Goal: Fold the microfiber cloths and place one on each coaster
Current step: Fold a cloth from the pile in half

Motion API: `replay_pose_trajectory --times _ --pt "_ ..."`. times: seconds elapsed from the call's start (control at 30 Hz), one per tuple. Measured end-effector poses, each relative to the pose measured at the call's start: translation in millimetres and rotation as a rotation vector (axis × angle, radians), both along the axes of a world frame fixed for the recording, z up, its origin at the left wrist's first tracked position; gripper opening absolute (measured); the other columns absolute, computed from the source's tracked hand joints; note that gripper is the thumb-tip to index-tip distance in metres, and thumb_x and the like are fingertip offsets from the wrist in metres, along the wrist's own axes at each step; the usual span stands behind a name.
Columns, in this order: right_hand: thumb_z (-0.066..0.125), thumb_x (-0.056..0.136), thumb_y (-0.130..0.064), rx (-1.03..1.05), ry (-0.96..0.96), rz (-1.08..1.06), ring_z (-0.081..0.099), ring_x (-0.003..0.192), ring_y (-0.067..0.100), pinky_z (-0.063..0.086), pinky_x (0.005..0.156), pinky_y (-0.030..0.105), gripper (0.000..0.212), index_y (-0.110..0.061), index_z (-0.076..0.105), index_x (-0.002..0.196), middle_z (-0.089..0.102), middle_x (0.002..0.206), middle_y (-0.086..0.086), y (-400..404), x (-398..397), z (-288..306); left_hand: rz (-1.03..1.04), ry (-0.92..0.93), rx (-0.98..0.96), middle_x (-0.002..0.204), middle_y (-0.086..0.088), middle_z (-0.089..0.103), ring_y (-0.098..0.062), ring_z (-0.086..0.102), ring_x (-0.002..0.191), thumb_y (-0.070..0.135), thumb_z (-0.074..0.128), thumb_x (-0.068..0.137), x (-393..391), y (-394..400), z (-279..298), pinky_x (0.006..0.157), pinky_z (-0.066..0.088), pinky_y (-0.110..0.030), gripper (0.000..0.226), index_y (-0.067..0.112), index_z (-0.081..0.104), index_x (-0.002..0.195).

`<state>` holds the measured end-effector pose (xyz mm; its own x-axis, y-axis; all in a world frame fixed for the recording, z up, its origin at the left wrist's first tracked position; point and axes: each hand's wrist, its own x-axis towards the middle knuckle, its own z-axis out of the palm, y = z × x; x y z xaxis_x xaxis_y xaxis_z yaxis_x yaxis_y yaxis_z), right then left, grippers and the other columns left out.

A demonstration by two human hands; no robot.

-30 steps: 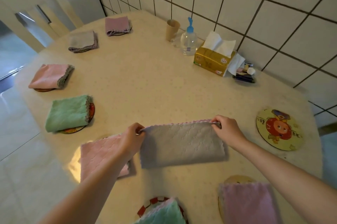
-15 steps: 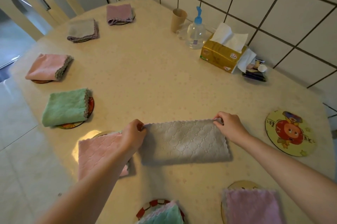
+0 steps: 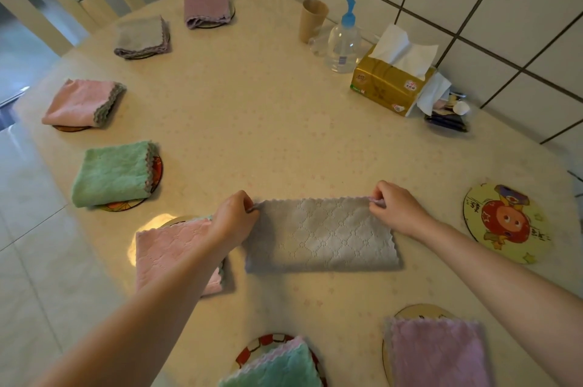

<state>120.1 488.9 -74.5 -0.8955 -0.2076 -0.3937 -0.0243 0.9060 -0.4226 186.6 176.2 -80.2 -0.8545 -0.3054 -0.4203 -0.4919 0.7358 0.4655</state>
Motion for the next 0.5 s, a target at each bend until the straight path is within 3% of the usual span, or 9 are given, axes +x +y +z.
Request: replay_pose_trajectory --times 0.07,0.17,0.23,0.3,0.4,0.47,0.5 --pt "0.052 0.087 -0.022 -0.021 -0.006 -0.045 0.047 0.058 0.015 0.036 0.054 0.031 0.010 -0.020 0.044 0.082 0.058 0.078 -0.001 6.3 -0.1 1.7 0.042 0.043 0.040 0.075 -0.002 0.053 -0.025 0.049 0.074 0.019 0.053 0.089 -3.0 0.8 3.1 0.054 0.034 -0.031 0.007 0.013 0.050 0.089" --pt "0.052 0.091 -0.022 -0.041 0.039 -0.069 0.046 0.052 0.015 0.037 0.050 0.030 0.009 -0.018 0.045 0.088 0.059 0.077 -0.001 13.0 -0.1 3.3 0.072 0.117 0.068 0.076 -0.004 0.054 -0.026 0.050 0.072 0.020 0.050 0.092 -9.7 2.0 5.1 0.054 0.035 -0.031 0.008 0.013 0.047 0.093" --pt "0.051 0.094 -0.025 -0.031 0.088 -0.113 0.052 0.057 0.016 0.043 0.052 0.034 0.010 -0.017 0.045 0.095 0.058 0.079 -0.002 12.0 -0.7 4.7 0.128 0.198 0.091 0.087 -0.009 0.059 -0.029 0.054 0.079 0.021 0.048 0.094 -16.7 3.6 5.4 0.062 0.043 -0.035 0.010 0.014 0.048 0.101" --pt "0.048 0.095 -0.024 0.012 0.143 -0.164 0.057 0.073 0.020 0.048 0.061 0.037 0.017 -0.015 0.045 0.108 0.059 0.096 0.004 9.5 -1.0 6.8 0.131 0.272 0.061 0.106 -0.011 0.058 -0.031 0.054 0.095 0.019 0.047 0.095 -18.1 10.0 8.2 0.080 0.047 -0.041 0.021 0.012 0.049 0.114" --pt "0.047 0.094 -0.017 0.141 0.293 -0.119 0.050 0.106 0.025 0.049 0.082 0.036 0.034 -0.011 0.042 0.126 0.048 0.125 0.009 3.7 13.5 9.2 -0.177 0.483 -0.145 0.122 -0.015 0.054 -0.037 0.049 0.109 0.010 0.049 0.085 2.3 30.5 12.4 0.094 0.042 -0.046 0.038 0.003 0.052 0.123" --pt "0.052 0.087 -0.009 0.170 0.453 0.099 0.047 0.111 0.030 0.047 0.088 0.039 0.038 -0.008 0.048 0.125 0.049 0.126 0.011 -3.5 36.8 8.0 -0.475 0.486 -0.109 0.138 -0.012 0.048 -0.035 0.042 0.127 0.012 0.051 0.084 30.2 46.5 10.3 0.106 0.037 -0.049 0.048 0.007 0.049 0.131" --pt "0.054 0.083 -0.005 0.147 0.500 0.231 0.048 0.111 0.031 0.047 0.090 0.041 0.040 -0.008 0.052 0.123 0.051 0.125 0.011 -7.5 51.2 5.8 -0.614 0.434 -0.092 0.148 -0.006 0.039 -0.031 0.030 0.139 0.016 0.050 0.088 45.4 53.4 6.3 0.115 0.026 -0.048 0.052 0.012 0.043 0.139"
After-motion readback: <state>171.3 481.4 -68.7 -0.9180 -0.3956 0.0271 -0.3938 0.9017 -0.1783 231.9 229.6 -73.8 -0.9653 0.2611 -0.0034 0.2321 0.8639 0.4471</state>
